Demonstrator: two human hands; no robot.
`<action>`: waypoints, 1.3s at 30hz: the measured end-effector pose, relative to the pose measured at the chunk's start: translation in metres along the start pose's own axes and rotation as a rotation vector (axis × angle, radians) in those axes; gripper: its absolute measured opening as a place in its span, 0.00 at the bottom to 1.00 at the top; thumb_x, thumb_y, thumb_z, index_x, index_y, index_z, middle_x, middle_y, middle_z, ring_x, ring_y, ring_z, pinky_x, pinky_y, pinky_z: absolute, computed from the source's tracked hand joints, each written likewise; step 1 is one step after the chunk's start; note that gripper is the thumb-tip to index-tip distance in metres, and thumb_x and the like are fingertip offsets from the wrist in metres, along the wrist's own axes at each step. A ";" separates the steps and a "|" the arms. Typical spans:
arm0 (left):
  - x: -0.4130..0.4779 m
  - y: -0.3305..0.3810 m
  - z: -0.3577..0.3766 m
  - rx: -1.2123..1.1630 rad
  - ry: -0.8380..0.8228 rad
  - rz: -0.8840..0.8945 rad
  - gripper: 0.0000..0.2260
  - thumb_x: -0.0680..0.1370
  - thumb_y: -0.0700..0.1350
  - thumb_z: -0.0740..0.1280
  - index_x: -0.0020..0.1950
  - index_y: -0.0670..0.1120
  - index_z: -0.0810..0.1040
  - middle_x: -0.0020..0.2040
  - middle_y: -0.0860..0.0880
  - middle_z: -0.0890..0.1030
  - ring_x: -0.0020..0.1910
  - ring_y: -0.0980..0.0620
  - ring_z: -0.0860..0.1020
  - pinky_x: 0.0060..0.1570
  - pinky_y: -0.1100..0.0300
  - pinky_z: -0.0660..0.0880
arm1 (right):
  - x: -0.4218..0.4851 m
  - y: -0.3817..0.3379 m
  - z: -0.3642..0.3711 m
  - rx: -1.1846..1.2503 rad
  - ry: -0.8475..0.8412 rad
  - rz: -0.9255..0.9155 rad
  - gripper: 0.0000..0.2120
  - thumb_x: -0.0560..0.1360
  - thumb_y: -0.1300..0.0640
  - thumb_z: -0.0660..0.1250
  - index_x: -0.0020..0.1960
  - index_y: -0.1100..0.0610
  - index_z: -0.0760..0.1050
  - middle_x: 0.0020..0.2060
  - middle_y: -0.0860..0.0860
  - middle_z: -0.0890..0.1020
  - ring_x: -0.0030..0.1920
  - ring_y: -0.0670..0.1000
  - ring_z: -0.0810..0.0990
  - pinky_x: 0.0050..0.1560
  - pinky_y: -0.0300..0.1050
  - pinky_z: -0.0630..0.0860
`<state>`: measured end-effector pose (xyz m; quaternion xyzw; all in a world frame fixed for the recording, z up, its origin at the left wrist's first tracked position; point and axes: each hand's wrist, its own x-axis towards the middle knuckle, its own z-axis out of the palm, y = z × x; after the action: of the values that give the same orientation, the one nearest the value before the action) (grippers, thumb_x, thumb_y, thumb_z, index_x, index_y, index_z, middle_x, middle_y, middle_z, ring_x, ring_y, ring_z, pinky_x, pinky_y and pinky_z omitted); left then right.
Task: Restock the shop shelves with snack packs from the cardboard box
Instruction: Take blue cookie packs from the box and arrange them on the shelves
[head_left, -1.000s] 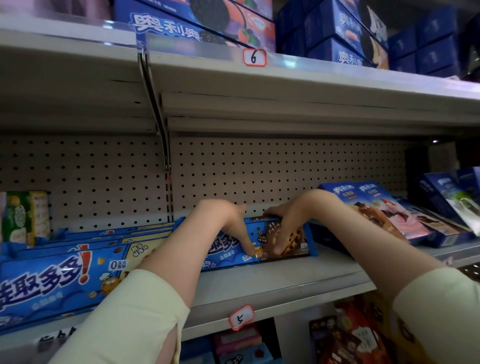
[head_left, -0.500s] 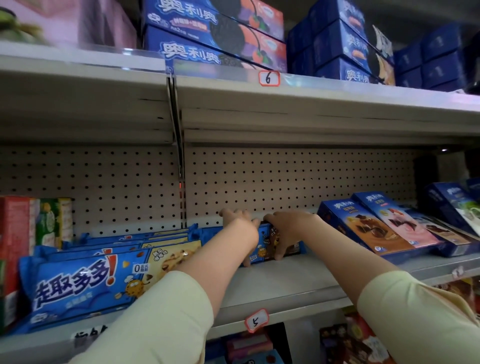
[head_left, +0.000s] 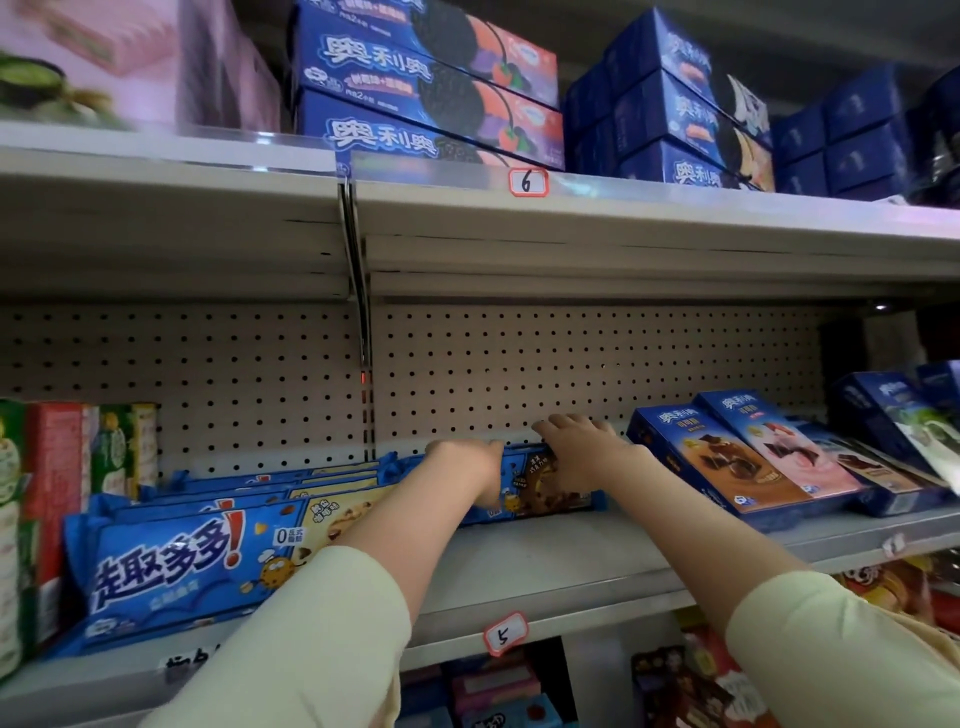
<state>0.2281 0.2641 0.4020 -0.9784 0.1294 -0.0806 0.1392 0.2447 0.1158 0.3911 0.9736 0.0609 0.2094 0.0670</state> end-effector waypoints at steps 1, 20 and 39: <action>-0.006 0.001 -0.005 -0.030 -0.001 -0.001 0.27 0.78 0.52 0.64 0.74 0.46 0.60 0.59 0.46 0.73 0.55 0.47 0.74 0.52 0.54 0.72 | -0.004 -0.002 -0.005 0.033 0.002 -0.005 0.35 0.72 0.50 0.68 0.75 0.53 0.57 0.71 0.53 0.65 0.71 0.56 0.63 0.70 0.57 0.60; -0.176 0.188 0.079 -0.785 0.771 0.525 0.10 0.69 0.44 0.64 0.49 0.45 0.78 0.43 0.46 0.80 0.44 0.45 0.78 0.41 0.55 0.74 | -0.298 0.048 0.002 0.480 0.279 0.040 0.07 0.73 0.51 0.62 0.50 0.48 0.73 0.40 0.39 0.79 0.44 0.40 0.78 0.44 0.29 0.72; -0.283 0.405 0.383 -0.524 -0.610 1.165 0.12 0.79 0.47 0.61 0.60 0.47 0.76 0.57 0.47 0.79 0.56 0.47 0.77 0.55 0.53 0.75 | -0.632 0.052 0.338 0.499 -1.384 0.704 0.41 0.70 0.51 0.73 0.76 0.51 0.55 0.72 0.54 0.66 0.70 0.56 0.68 0.66 0.51 0.69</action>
<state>-0.0605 0.0630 -0.1141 -0.7302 0.6022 0.3186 -0.0503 -0.1818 -0.0634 -0.1582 0.8308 -0.2590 -0.4507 -0.1989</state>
